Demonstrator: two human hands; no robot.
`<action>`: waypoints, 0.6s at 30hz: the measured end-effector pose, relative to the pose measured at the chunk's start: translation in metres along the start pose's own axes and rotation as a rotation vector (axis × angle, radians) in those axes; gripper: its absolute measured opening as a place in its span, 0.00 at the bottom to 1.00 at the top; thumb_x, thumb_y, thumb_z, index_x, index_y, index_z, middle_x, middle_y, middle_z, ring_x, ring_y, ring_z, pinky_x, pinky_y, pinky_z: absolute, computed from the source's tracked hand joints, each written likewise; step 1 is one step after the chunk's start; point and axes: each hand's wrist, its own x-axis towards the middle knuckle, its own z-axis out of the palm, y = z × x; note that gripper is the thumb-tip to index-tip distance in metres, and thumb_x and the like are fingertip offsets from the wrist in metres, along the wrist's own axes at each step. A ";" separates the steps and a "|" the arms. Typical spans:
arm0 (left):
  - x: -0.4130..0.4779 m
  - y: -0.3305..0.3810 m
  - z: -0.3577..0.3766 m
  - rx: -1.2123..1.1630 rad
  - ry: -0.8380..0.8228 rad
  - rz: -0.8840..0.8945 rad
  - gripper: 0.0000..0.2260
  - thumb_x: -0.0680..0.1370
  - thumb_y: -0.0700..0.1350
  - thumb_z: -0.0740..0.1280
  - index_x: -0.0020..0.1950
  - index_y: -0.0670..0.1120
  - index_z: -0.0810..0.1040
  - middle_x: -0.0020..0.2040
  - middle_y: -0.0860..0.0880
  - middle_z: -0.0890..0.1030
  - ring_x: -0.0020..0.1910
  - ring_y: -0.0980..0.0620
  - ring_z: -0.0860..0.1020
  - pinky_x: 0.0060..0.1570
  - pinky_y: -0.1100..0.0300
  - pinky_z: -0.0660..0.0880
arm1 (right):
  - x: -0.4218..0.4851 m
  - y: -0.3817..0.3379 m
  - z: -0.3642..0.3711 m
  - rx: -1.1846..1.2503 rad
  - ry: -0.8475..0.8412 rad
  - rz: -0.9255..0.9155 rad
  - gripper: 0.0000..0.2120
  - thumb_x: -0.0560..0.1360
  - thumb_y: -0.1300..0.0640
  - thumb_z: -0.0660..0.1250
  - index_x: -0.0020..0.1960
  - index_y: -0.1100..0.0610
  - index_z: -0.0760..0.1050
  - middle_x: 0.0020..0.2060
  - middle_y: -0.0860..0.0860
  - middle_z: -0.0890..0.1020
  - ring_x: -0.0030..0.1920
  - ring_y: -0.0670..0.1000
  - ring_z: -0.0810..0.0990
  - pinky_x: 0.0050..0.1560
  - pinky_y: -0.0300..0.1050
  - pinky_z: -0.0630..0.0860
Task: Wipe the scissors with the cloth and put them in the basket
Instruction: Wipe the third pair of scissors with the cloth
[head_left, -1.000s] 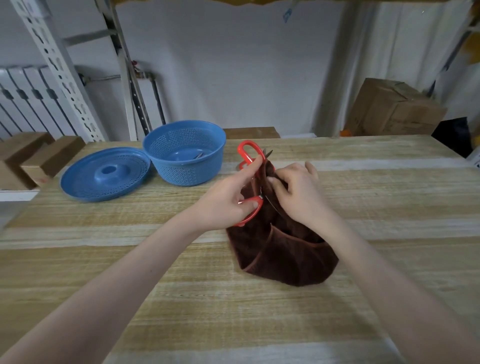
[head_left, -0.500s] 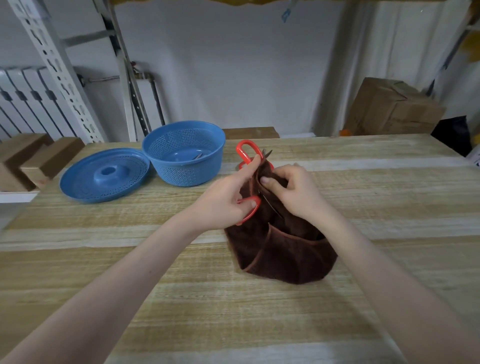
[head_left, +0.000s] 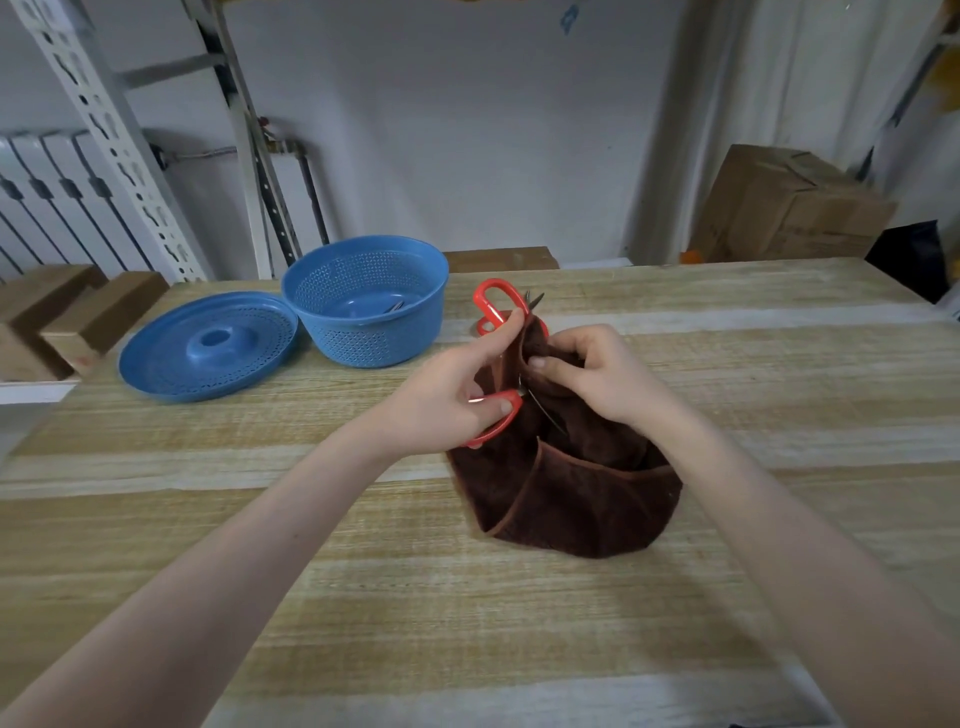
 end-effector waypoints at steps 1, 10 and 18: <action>0.000 0.000 0.000 -0.035 -0.009 -0.001 0.36 0.77 0.34 0.65 0.78 0.56 0.52 0.71 0.51 0.71 0.26 0.49 0.70 0.26 0.58 0.70 | -0.001 0.001 -0.001 -0.002 -0.017 0.007 0.09 0.77 0.62 0.67 0.40 0.52 0.80 0.34 0.47 0.82 0.35 0.41 0.80 0.42 0.40 0.75; 0.001 0.005 -0.003 -0.064 -0.029 -0.015 0.36 0.77 0.30 0.64 0.79 0.51 0.53 0.74 0.56 0.65 0.26 0.54 0.67 0.29 0.59 0.71 | -0.008 -0.006 -0.009 -0.141 -0.079 -0.115 0.08 0.74 0.61 0.72 0.46 0.48 0.81 0.43 0.42 0.84 0.47 0.39 0.82 0.53 0.35 0.74; -0.002 0.006 0.001 -0.141 -0.016 -0.047 0.36 0.77 0.28 0.63 0.79 0.49 0.52 0.76 0.53 0.61 0.21 0.61 0.67 0.25 0.67 0.69 | -0.008 0.002 0.004 -0.082 0.090 -0.014 0.05 0.76 0.61 0.70 0.43 0.54 0.82 0.40 0.48 0.86 0.44 0.48 0.84 0.66 0.46 0.66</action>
